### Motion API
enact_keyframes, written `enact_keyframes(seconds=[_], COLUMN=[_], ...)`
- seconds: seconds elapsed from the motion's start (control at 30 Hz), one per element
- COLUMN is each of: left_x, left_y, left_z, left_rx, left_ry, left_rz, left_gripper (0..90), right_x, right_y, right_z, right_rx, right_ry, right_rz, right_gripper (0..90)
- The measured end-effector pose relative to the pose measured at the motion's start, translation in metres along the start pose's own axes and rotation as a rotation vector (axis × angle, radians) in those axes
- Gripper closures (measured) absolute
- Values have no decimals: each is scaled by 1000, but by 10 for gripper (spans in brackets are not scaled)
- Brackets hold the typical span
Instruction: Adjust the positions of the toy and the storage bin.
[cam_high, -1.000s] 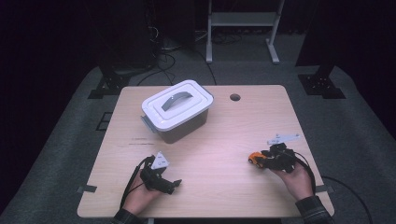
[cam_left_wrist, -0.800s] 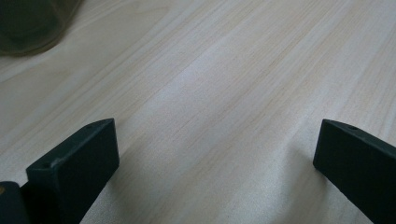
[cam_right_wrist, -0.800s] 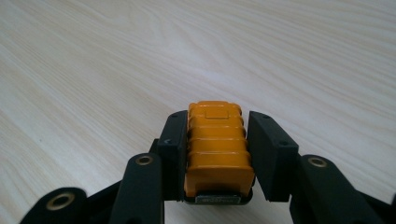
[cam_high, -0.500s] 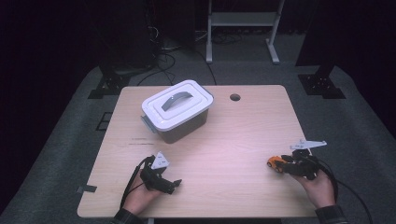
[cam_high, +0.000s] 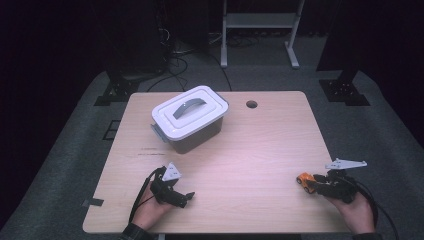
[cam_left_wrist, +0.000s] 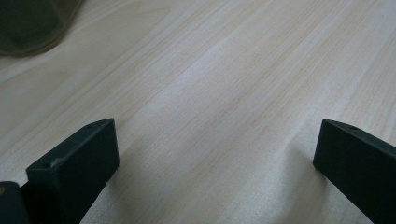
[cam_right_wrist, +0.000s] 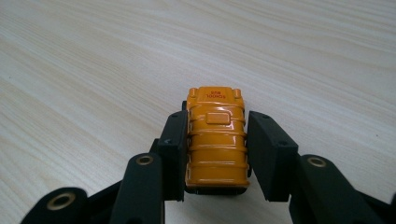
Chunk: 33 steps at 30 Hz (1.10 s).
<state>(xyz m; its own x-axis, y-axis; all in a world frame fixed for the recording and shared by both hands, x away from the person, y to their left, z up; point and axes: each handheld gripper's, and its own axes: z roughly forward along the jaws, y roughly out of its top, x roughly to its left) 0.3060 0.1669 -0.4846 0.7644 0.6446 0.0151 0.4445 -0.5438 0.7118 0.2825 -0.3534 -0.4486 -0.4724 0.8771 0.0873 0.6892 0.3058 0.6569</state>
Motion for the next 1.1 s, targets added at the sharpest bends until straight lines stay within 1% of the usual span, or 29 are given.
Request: enact_keyframes(seconds=[0.17, 0.2, 0.23, 0.3, 0.43, 0.53, 0.6, 0.73, 0.83, 0.97, 1.1], left_x=[0, 0, 0, 0, 0, 0, 0, 0, 0, 1, 1], left_y=[0, 0, 0, 0, 0, 0, 0, 0, 0, 0, 0], left_z=[0, 0, 0, 0, 0, 0, 0, 0, 0, 0, 0], left_rx=[0, 0, 0, 0, 0, -1, 0, -1, -1, 0, 0], left_ry=[0, 0, 0, 0, 1, 1, 0, -1, -2, -2, -2], left_rz=[0, 0, 0, 0, 0, -1, 0, 0, 1, 1, 1], left_gripper=[0, 0, 0, 0, 0, 0, 0, 0, 0, 0, 0], right_x=[-1, 0, 1, 2, 7, 14, 19, 29, 37, 47, 55], right_y=[-2, -2, -1, 1, 6, 10, 12, 19, 24, 29, 33], right_z=[-1, -1, -2, -4, -6, -6, -4, 1, 4, 11, 19], right_rx=[-6, -8, -16, -31, -58, -71, -71, -78, -92, -103, -119], right_ry=[2, 2, 2, 1, 4, 14, 16, 28, 37, 47, 48], right_rz=[-4, -4, -8, -11, -19, -30, -41, -51, -65, -85, -101], right_gripper=[586, 573, 539, 521, 458, 394, 332, 251, 188, 148, 146])
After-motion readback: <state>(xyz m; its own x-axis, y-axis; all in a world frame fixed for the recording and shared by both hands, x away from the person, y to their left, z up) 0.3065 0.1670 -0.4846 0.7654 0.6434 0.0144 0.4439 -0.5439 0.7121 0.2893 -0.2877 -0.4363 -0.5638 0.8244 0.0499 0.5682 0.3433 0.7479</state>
